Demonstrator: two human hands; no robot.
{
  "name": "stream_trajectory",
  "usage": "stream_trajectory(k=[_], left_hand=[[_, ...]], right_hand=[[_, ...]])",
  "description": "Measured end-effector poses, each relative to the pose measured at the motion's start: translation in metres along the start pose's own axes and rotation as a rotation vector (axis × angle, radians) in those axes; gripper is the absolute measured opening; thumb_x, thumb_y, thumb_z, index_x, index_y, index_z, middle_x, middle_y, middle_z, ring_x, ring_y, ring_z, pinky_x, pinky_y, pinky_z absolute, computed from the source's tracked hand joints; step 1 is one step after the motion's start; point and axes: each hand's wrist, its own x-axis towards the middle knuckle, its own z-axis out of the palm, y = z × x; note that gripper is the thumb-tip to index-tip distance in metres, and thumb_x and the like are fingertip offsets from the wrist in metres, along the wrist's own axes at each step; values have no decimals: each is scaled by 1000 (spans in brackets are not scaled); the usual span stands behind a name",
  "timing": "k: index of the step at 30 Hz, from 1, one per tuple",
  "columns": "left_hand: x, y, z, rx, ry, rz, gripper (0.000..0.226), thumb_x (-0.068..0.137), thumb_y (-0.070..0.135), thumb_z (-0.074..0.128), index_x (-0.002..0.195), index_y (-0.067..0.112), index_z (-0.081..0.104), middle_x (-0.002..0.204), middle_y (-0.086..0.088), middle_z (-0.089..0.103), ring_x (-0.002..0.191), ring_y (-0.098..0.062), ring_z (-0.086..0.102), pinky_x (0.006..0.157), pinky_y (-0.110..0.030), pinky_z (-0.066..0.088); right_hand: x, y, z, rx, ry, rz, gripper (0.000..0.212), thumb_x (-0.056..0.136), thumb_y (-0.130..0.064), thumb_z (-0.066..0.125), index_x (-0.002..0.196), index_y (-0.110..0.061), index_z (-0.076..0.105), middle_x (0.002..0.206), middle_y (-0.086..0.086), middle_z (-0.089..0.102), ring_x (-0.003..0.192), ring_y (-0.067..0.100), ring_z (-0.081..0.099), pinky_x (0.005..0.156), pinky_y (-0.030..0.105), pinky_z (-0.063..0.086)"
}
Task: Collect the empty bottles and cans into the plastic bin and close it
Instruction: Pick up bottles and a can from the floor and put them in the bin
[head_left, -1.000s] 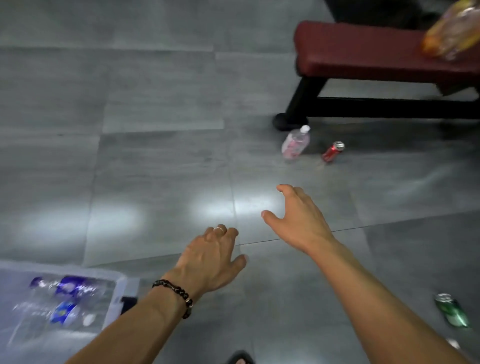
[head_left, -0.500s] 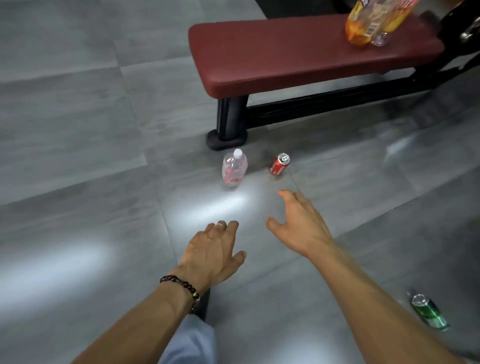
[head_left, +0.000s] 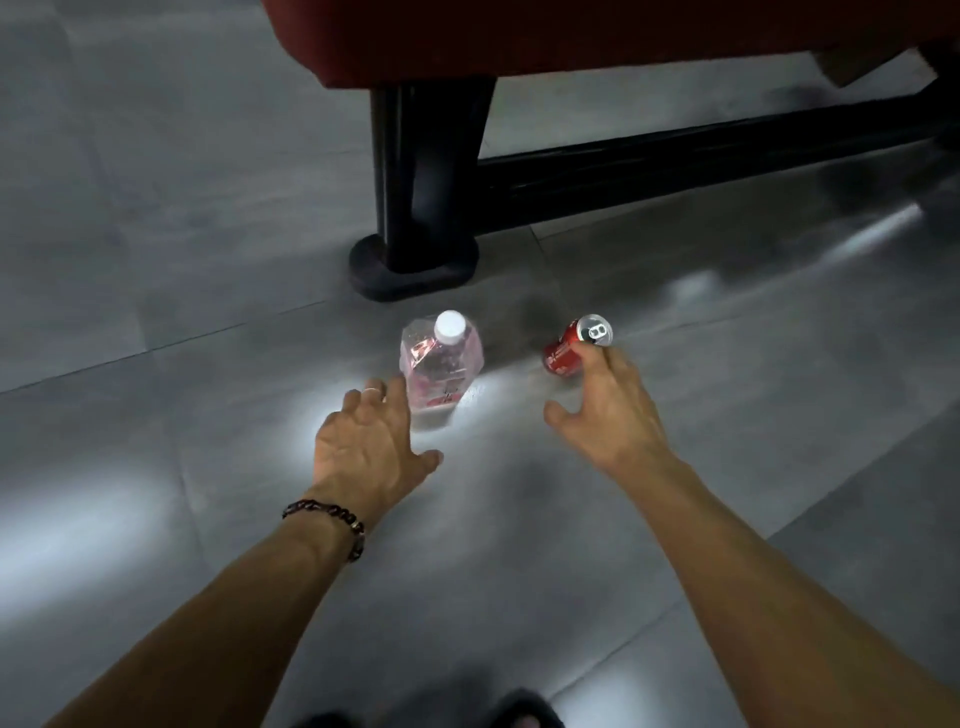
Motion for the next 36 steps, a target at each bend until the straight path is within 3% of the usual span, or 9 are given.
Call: stream_trajectory(k=[6,10,14,18,28,36], left_hand=[[84,-9,44,-319,196,-41,134,51,75,75,149,15,6,140,-10,40,129,-30,43,96,-45,46],[108,-6,52,-427,225,70,121,53,68,79,145,23,14,140,-3,44,128,-26,46,96,-42,46],[115,-3,54,-433,190,163,105,56,63,81,135,27,21,130,-2,50,113,-25,58,88,-39,52],[110,-1,50,-441,220,194,95,59,60,80,129,25,27,122,0,49,104,-24,60,84,-35,51],[14,3,4,-493,179,120,98,53,53,85,132,29,34,121,3,49,106,-20,55,82,-29,46],[-106,11,-81,-510,91,111,98,54,46,88,133,29,34,118,5,49,100,-14,54,80,-23,44]], right_hand=[[103,40,36,-72,88,55,88,73,-41,76,145,-20,31,152,10,27,139,31,27,113,44,30],[133,50,49,-120,67,105,92,70,-43,79,145,-24,30,154,9,22,139,33,27,111,48,33],[139,53,60,-28,35,125,84,74,-26,80,143,-24,33,139,9,35,126,34,44,105,45,41],[134,48,63,-2,49,85,81,78,-23,78,145,-23,33,135,10,40,123,34,48,102,43,43],[29,14,13,172,25,-6,82,76,-22,79,145,-25,34,138,6,39,124,27,48,105,38,42],[-94,-18,-77,225,-9,25,77,78,-26,78,142,-27,37,134,4,43,116,23,53,96,35,45]])
